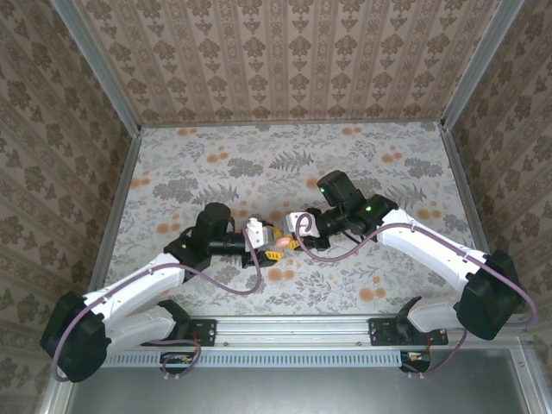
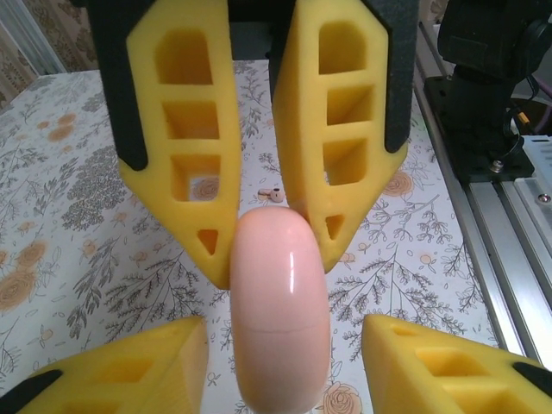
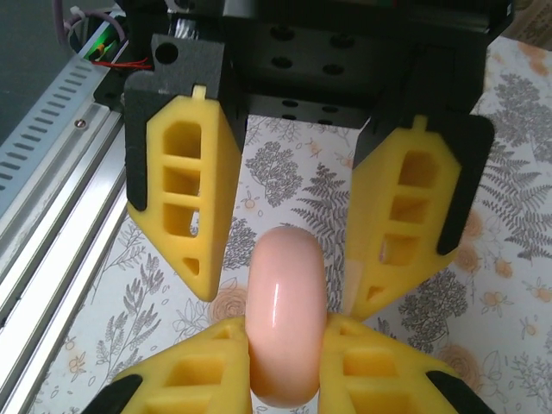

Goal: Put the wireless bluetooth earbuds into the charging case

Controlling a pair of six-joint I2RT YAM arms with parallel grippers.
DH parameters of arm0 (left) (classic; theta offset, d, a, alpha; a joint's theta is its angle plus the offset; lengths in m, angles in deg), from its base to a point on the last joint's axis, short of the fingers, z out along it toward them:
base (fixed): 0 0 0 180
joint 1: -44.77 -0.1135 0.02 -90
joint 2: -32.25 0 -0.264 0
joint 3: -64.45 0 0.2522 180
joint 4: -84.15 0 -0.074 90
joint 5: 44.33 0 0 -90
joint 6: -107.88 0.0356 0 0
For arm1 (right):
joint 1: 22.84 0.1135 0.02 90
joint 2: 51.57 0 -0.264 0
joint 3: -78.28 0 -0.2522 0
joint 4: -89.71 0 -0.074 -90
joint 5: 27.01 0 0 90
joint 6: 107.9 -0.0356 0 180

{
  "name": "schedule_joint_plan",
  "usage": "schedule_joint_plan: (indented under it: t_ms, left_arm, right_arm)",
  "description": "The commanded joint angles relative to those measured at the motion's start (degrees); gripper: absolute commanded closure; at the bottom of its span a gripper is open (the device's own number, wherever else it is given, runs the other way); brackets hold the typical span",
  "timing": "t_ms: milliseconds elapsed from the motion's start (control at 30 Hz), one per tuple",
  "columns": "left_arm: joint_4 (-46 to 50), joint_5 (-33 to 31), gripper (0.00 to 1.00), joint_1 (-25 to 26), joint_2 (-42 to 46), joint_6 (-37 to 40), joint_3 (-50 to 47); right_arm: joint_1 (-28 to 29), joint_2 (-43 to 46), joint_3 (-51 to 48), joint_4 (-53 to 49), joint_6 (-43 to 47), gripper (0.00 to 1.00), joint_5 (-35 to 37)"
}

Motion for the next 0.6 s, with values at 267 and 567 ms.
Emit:
schedule_joint_plan:
  t_ms: [267,567]
  left_arm:
    - [-1.50,2.60,0.60,0.50,0.19,-0.37,1.12]
    - [-2.24,2.56,0.73,0.47,1.30,-0.62,0.55]
  right_arm:
    - [0.61,-0.41,0.03,2.97,-0.87,0.85,-2.68]
    - [0.61,-0.37,-0.09,2.22,-0.78,0.85,-1.96]
